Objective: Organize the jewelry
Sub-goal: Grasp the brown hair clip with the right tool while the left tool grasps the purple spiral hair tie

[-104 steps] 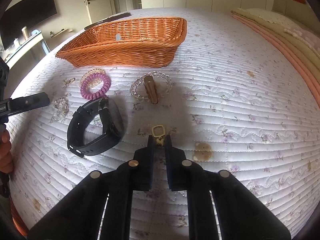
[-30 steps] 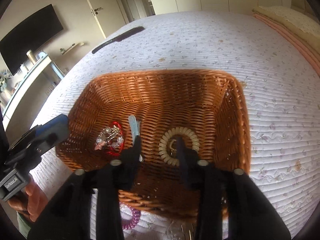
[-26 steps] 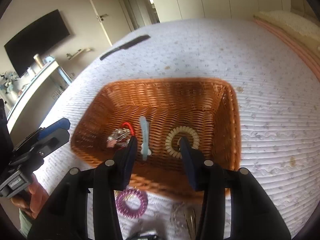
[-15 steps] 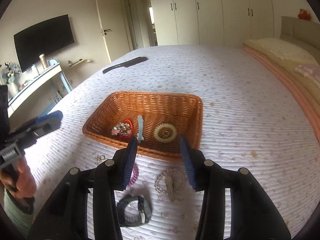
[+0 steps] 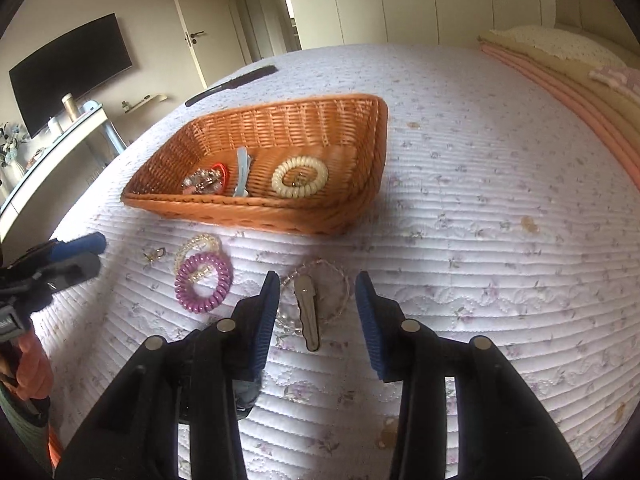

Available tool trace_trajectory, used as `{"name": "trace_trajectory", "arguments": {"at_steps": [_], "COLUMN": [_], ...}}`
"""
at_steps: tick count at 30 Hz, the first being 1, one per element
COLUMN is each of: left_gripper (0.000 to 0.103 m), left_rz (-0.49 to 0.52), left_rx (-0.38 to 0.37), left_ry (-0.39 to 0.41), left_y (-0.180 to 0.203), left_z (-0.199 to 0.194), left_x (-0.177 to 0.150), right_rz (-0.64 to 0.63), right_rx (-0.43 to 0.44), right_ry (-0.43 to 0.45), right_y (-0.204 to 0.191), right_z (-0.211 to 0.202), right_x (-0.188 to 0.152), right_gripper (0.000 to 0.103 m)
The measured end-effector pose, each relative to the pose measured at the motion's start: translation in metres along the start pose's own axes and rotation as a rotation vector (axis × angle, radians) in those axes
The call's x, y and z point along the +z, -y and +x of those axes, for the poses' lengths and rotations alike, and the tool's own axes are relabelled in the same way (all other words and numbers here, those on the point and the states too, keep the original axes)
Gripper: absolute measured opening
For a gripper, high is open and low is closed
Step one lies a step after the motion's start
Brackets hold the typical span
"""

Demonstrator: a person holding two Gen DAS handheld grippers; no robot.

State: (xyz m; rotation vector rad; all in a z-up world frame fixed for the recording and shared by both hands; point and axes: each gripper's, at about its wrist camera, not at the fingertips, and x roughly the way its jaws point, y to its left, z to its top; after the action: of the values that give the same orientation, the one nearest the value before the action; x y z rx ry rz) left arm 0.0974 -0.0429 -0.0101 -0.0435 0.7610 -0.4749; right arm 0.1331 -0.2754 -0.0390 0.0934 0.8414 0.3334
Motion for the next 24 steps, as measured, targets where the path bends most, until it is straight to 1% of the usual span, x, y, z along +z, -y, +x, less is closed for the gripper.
{"name": "trace_trajectory", "arguments": {"at_steps": [2,4,6,11,16,17,18,19,20,22,24], "left_gripper": [0.04,0.04,0.04,0.04,0.033,0.029,0.022,0.018,0.016,0.016,0.016], "left_rz": [-0.011,-0.029,-0.041,-0.038,0.007,0.013,0.017,0.018,0.017,0.016,0.014], "left_rx": [0.008,0.01,0.022,0.046,0.099,0.109,0.12,0.125,0.125,0.121,0.109], "left_ry": [-0.037,-0.065,-0.078,-0.106,-0.12,-0.12,-0.122,-0.124,-0.125,-0.125,-0.127], "left_y": [-0.003,-0.007,-0.009,-0.008,0.001,0.003,0.003,0.003,0.003,0.002,0.001], "left_z": [0.015,0.029,0.038,0.058,0.068,0.068,0.069,0.07,0.071,0.069,0.069], "left_x": [-0.004,-0.007,-0.009,-0.003,-0.001,-0.001,-0.002,-0.002,-0.002,-0.003,-0.003], "right_rz": [-0.003,-0.021,-0.045,-0.075,-0.073,-0.076,-0.082,-0.09,-0.1,-0.112,-0.085], "right_rx": [0.001,-0.011,-0.014,-0.032,-0.022,-0.021,-0.021,-0.022,-0.021,-0.02,0.007], "right_ry": [-0.011,-0.026,-0.046,-0.072,-0.078,-0.077,-0.074,-0.071,-0.072,-0.08,-0.109], "right_y": [0.0,-0.004,-0.009,-0.013,-0.012,-0.013,-0.014,-0.016,-0.018,-0.021,-0.015], "right_z": [0.006,0.013,0.02,0.029,0.032,0.031,0.031,0.031,0.031,0.033,0.037], "right_x": [-0.002,-0.003,-0.006,-0.01,-0.011,-0.011,-0.012,-0.012,-0.012,-0.012,-0.009], "right_gripper": [0.034,0.03,0.027,0.024,0.024,0.024,0.024,0.023,0.023,0.023,0.023]}}
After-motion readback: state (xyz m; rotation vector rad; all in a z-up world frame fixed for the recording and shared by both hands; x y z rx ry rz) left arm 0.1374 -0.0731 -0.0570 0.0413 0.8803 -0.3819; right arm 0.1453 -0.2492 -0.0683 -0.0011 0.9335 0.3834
